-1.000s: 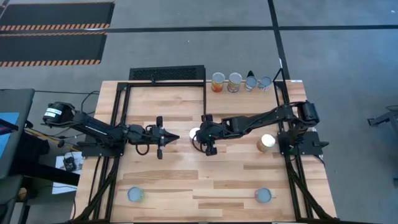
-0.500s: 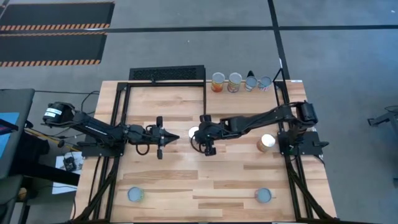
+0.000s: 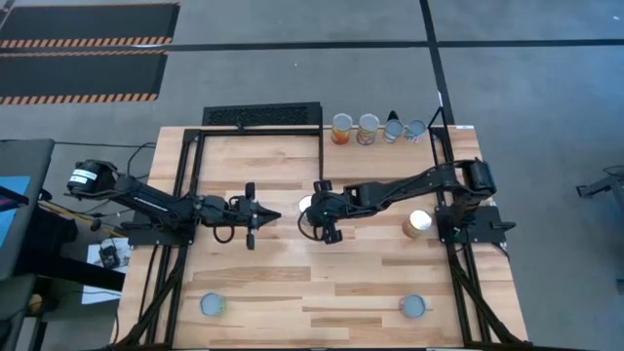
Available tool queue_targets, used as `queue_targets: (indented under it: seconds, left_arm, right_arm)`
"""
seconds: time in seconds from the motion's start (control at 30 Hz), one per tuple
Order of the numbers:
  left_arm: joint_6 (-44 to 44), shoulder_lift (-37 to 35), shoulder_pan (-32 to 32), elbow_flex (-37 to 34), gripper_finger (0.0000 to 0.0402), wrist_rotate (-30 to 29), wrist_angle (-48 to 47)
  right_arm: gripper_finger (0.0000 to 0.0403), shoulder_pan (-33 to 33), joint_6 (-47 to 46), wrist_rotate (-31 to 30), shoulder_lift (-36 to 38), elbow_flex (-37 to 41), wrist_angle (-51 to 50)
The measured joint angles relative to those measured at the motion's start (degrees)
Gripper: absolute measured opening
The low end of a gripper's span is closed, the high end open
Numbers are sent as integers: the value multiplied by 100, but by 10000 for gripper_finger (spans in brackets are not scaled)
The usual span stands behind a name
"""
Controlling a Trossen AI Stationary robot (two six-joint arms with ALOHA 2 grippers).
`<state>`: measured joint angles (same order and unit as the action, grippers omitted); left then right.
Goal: Pick and place cans onto a shelf
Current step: Put the blue can on the shelf
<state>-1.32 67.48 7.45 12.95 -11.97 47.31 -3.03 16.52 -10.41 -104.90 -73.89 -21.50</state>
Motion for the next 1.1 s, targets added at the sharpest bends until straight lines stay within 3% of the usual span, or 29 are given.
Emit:
queue_targets:
  seconds: [0.1, 0.3, 0.5, 0.83, 1.1]
  left_arm:
    - [0, 0, -1, 0, 2, 0, -7]
    - [-81, 0, 1, 0, 2, 0, -42]
    - [-98, 0, 1, 0, 2, 1, -143]
    - [-45, 0, 1, 2, 2, 0, -73]
    - [1, 0, 1, 2, 2, -63, 17]
  right_arm:
    - [10, -49, 34, 4, 121, 8, -278]
    - [9, -291, -246, -3, 633, 9, -1164]
    - [5, -248, -250, -476, 1463, 191, -1864]
    - [3, 1440, 849, -245, 3270, 1823, -1201]
    - [3, 2983, 1588, 653, 3232, 1851, -1099]
